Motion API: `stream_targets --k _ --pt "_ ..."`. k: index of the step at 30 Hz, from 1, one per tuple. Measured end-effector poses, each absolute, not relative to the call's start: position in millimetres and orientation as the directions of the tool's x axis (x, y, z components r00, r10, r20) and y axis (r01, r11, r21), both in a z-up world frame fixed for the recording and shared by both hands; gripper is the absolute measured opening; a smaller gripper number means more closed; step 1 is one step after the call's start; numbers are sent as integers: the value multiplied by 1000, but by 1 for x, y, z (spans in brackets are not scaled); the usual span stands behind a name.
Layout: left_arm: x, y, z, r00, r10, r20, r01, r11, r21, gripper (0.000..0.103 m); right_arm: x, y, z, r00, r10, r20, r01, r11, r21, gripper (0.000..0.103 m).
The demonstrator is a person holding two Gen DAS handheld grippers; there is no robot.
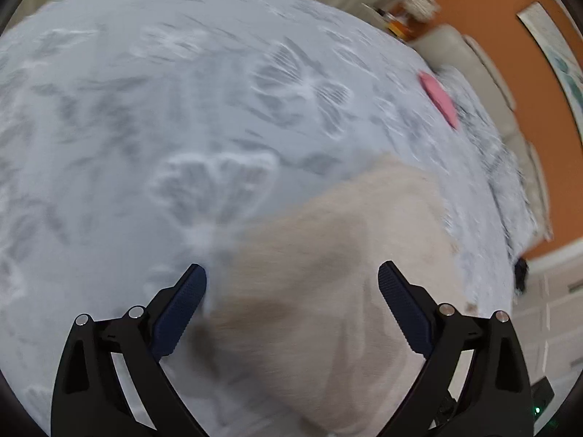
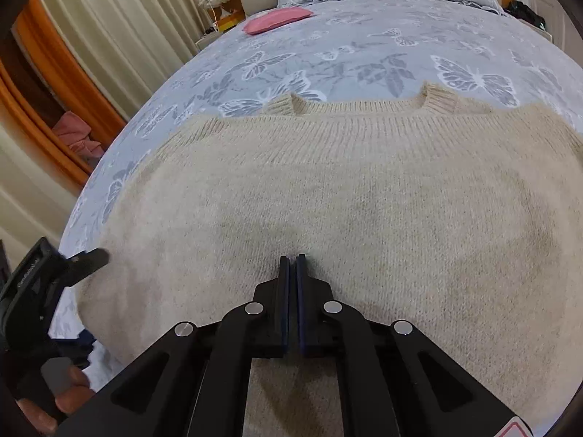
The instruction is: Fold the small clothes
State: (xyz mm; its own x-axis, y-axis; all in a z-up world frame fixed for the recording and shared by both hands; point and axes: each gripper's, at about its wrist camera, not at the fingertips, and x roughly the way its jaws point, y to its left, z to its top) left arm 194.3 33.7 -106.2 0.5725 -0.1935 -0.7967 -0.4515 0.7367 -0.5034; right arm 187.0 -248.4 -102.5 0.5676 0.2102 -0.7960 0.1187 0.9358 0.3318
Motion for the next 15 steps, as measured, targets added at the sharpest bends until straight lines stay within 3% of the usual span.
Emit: stream_targets --k 1,4,5,8,15 --pt "196 31 -106 576 -189 -795 -446 743 -499 92 186 -249 -103 569 214 -794 122 933 339 3" --pt "201 25 -108 585 -231 -777 -413 739 -531 74 186 -249 -104 567 218 -795 119 933 341 2" --pt "199 26 -110 594 -244 -767 -406 732 -548 59 185 -249 -104 567 218 -794 120 932 341 2" --pt "202 31 -115 585 -320 -745 -393 692 -606 33 185 -249 -105 568 214 -795 118 934 337 2" --pt "203 10 -83 645 -297 -704 -264 778 -570 21 186 -251 -108 567 228 -792 125 926 356 2"
